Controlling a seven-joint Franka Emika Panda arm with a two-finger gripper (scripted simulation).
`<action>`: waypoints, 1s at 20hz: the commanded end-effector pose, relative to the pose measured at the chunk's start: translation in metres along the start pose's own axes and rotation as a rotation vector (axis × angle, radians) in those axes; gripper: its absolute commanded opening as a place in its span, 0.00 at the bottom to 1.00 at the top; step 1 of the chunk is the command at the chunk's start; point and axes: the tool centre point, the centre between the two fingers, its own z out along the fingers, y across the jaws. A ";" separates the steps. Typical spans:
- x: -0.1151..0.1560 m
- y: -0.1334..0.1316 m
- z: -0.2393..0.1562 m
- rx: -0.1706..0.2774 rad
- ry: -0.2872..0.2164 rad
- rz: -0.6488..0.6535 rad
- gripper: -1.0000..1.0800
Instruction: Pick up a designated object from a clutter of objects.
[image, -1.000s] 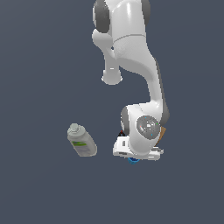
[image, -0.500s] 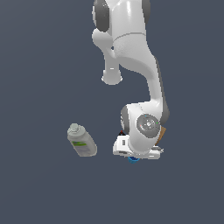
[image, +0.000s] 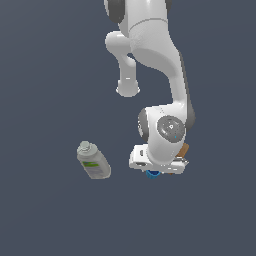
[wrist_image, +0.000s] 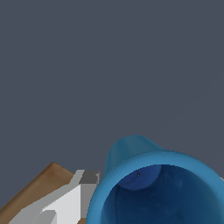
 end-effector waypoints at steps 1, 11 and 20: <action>-0.009 0.001 -0.015 0.001 0.002 0.000 0.00; -0.056 0.007 -0.088 0.000 0.002 0.000 0.00; -0.101 0.013 -0.160 0.000 0.002 0.000 0.00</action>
